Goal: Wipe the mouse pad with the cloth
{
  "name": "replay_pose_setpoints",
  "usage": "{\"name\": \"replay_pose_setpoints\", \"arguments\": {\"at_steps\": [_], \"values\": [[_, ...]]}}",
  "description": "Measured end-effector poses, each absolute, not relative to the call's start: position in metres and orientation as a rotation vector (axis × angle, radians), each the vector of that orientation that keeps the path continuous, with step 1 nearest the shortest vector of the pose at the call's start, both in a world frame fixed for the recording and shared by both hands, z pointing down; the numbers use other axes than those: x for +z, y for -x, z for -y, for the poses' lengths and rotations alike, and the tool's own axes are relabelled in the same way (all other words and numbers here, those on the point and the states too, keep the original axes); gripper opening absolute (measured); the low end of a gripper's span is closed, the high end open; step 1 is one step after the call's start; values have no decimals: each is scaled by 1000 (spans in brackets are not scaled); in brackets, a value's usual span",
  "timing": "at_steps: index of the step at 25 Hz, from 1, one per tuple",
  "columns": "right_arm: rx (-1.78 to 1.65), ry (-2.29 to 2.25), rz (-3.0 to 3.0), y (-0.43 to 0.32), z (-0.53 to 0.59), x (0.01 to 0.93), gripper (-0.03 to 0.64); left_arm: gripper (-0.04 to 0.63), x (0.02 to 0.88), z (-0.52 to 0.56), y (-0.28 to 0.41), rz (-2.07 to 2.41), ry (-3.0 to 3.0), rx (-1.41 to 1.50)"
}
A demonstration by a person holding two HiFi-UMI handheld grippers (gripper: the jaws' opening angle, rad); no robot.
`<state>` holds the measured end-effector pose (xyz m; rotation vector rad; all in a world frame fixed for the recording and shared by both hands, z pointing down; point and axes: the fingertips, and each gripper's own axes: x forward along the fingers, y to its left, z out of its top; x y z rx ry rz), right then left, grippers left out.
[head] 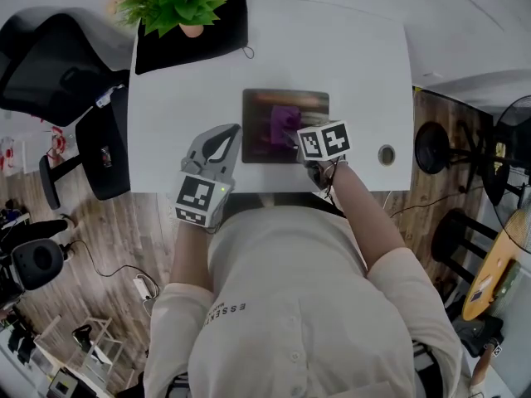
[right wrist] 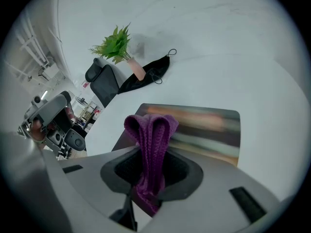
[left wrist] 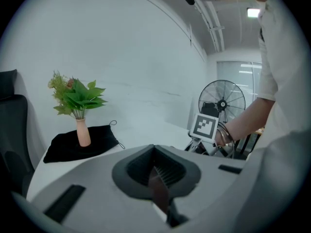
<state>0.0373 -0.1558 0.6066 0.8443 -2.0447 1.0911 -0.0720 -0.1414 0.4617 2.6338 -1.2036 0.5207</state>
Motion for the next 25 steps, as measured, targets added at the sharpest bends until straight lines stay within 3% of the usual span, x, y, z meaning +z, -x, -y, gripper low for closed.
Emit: {"name": "replay_pose_setpoints", "arguments": {"at_steps": [25], "values": [[1118,-945,1994,-173,158,610,110,2,464,150,-31,1166,-2668,513]]}}
